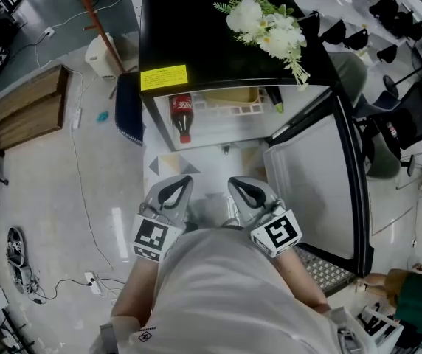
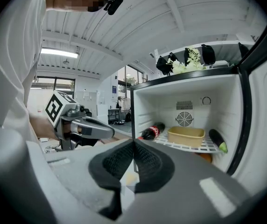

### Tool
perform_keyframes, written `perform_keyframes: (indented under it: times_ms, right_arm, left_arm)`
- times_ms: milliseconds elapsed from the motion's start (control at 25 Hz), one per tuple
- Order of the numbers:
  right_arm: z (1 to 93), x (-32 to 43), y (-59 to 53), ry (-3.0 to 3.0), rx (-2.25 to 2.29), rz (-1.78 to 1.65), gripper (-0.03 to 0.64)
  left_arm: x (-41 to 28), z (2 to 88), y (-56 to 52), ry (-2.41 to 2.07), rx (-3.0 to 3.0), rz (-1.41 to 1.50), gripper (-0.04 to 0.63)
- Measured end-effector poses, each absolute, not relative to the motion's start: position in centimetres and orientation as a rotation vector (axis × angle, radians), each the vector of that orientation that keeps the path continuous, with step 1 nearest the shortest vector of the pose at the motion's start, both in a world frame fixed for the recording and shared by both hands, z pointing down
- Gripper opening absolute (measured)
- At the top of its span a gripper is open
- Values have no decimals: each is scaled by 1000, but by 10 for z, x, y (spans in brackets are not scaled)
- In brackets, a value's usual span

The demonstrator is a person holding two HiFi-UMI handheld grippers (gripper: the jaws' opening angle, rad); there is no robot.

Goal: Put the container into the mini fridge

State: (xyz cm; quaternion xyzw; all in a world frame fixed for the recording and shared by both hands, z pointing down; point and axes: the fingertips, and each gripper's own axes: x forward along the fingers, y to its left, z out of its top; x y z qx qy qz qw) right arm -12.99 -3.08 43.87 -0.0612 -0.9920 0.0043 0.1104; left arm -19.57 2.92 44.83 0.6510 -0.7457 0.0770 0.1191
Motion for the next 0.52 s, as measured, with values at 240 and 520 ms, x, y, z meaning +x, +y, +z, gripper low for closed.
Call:
perform_keyframes:
  times_ms: [240,520]
  right_arm:
    - [440,-127,-34,-2913,-163,14,3]
    - [444,-122,-38,-2898,-147,18,3]
  left_arm:
    - [-194,452,28,-2168,1905,236,9]
    - [-191,452,25,-2168,1904,244,9]
